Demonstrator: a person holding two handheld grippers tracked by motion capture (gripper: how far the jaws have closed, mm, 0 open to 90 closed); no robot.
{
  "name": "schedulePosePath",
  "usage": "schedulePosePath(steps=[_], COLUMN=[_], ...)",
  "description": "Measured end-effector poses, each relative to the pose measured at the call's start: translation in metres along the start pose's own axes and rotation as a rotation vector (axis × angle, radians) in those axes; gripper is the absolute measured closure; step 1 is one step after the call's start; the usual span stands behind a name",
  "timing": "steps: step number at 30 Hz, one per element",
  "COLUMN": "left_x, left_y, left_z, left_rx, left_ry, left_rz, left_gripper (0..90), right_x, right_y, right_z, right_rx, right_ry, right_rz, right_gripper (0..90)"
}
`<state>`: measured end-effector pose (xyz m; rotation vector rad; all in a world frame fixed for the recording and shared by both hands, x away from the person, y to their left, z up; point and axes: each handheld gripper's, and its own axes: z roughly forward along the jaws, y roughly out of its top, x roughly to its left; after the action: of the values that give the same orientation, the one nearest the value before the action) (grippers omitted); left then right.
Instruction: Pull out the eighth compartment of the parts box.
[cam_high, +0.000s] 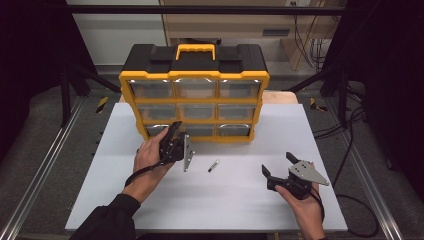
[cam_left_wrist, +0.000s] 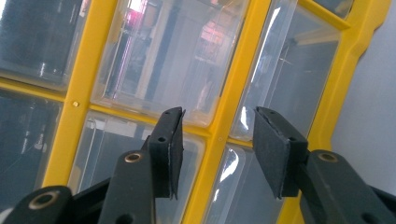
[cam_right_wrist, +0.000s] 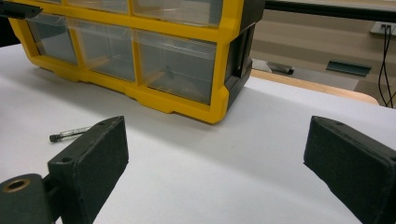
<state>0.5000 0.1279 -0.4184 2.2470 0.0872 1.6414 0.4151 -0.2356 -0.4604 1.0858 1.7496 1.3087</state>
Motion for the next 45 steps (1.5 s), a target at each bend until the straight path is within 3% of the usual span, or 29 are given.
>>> schedulePosePath(steps=[12,26,33,45], left_x=[-0.006,-0.023,-0.027,-0.029], left_y=[-0.002,0.003,0.003,0.004], left_z=[0.004,0.020,0.026,0.035], left_rx=[0.017,0.034,0.043,0.042], left_ry=[0.039,0.036,0.030,0.030], left_rz=[0.070,0.155,0.179,0.175], left_gripper=[59.4,63.2,64.0,65.4], right_x=[-0.001,-0.001,-0.002,0.000], right_y=[0.000,0.000,-0.001,-0.002], right_z=[-0.001,0.000,0.000,0.002], right_rx=[-0.001,0.000,0.003,0.013], right_ry=[-0.002,0.002,0.001,0.006], right_rz=[0.003,0.007,0.023,0.020], right_gripper=[6.7,6.8,6.7,6.7])
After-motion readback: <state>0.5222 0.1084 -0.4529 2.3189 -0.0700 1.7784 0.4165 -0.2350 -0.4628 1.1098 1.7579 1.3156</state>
